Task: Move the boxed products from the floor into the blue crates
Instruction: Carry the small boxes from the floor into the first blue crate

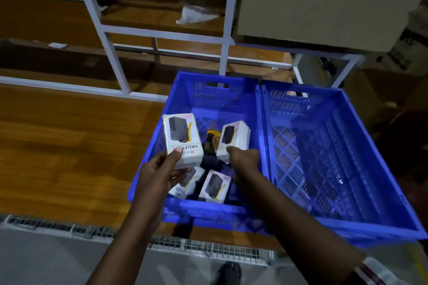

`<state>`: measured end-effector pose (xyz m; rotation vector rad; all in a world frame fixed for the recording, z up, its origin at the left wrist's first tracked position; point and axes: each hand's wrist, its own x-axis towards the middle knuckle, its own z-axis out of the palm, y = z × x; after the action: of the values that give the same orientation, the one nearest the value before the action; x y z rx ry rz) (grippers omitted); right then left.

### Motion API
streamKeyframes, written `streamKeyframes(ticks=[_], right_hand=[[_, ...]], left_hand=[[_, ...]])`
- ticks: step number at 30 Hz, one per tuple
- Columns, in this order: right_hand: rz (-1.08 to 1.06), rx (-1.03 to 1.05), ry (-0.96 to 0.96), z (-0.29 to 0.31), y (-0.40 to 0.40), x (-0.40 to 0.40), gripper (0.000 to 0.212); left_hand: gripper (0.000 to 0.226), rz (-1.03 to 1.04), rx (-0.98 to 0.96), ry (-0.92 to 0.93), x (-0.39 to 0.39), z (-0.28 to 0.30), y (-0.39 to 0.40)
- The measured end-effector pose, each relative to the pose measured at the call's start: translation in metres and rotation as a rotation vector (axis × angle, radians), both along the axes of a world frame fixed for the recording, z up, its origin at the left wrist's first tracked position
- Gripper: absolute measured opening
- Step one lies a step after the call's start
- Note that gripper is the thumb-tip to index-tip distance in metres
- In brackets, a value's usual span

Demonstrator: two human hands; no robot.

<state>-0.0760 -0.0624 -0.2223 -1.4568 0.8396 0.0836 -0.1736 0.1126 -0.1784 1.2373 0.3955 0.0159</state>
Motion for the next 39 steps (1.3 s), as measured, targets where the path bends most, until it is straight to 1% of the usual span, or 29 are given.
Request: streamKeyframes(ticks=[1, 5, 8, 9, 10, 12, 14, 17, 18, 19, 21, 22, 24, 25, 26, 28, 29, 30, 31, 32, 34, 37, 39], right_hand=[[-0.018, 0.015, 0.027, -0.003, 0.003, 0.011, 0.048], [-0.032, 0.173, 0.053, -0.015, 0.008, 0.045, 0.044], [0.113, 0.182, 0.099, -0.027, 0.013, 0.057, 0.039], [0.155, 0.200, 0.115, -0.035, 0.012, 0.061, 0.047], [0.194, 0.192, 0.118, -0.041, 0.011, 0.064, 0.051], [0.233, 0.148, 0.091, -0.042, 0.005, 0.066, 0.046], [0.240, 0.146, 0.058, -0.030, -0.006, 0.059, 0.036], [0.294, 0.306, 0.006, -0.006, -0.028, 0.041, 0.022], [0.325, 0.345, -0.021, 0.005, -0.035, 0.033, 0.014], [0.361, 0.349, -0.047, 0.015, -0.043, 0.025, 0.011], [0.433, 0.266, -0.132, 0.035, -0.060, 0.008, 0.020], [0.455, 0.232, -0.192, 0.044, -0.068, -0.001, 0.020], [0.450, 0.247, -0.245, 0.060, -0.085, -0.017, 0.037], [0.440, 0.270, -0.257, 0.065, -0.092, -0.023, 0.037], [0.431, 0.281, -0.261, 0.065, -0.101, -0.027, 0.031], [0.419, 0.301, -0.237, 0.066, -0.114, -0.033, 0.018], [0.405, 0.300, -0.223, 0.066, -0.116, -0.034, 0.016], [0.392, 0.309, -0.212, 0.064, -0.118, -0.036, 0.025], [0.376, 0.318, -0.201, 0.061, -0.119, -0.038, 0.040], [0.356, 0.339, -0.198, 0.059, -0.120, -0.040, 0.050], [0.313, 0.356, -0.191, 0.056, -0.118, -0.043, 0.059], [0.258, 0.335, -0.180, 0.053, -0.111, -0.046, 0.070], [0.225, 0.329, -0.180, 0.053, -0.106, -0.047, 0.074]], left_hand=[[0.035, 0.011, 0.004, 0.005, 0.005, -0.002, -0.001], [0.032, 0.056, 0.006, 0.031, 0.022, -0.001, -0.011], [0.032, 0.063, 0.021, 0.067, 0.034, -0.001, -0.020], [0.031, 0.065, 0.029, 0.081, 0.037, -0.001, -0.023], [0.029, 0.070, 0.035, 0.095, 0.041, -0.001, -0.027], [0.026, 0.072, 0.054, 0.122, 0.048, -0.002, -0.035], [0.026, 0.063, 0.071, 0.157, 0.054, -0.004, -0.043], [0.028, 0.024, 0.079, 0.210, 0.062, -0.009, -0.053], [0.028, -0.002, 0.083, 0.223, 0.064, -0.011, -0.057], [0.028, -0.028, 0.093, 0.229, 0.066, -0.014, -0.061], [0.029, -0.079, 0.119, 0.225, 0.070, -0.018, -0.072], [0.030, -0.104, 0.131, 0.230, 0.072, -0.019, -0.078], [0.027, -0.145, 0.184, 0.258, 0.076, -0.022, -0.089], [0.027, -0.180, 0.232, 0.272, 0.078, -0.022, -0.095], [0.031, -0.219, 0.292, 0.281, 0.079, -0.023, -0.098], [0.048, -0.298, 0.464, 0.293, 0.082, -0.024, -0.101], [0.055, -0.348, 0.554, 0.296, 0.083, -0.025, -0.100], [0.061, -0.408, 0.631, 0.296, 0.082, -0.027, -0.098], [0.061, -0.470, 0.690, 0.303, 0.080, -0.029, -0.097], [0.055, -0.521, 0.739, 0.305, 0.077, -0.029, -0.096], [0.045, -0.595, 0.836, 0.313, 0.070, -0.029, -0.093], [0.055, -0.714, 0.906, 0.358, 0.057, -0.028, -0.091], [0.050, -0.815, 0.898, 0.405, 0.053, -0.035, -0.089]])
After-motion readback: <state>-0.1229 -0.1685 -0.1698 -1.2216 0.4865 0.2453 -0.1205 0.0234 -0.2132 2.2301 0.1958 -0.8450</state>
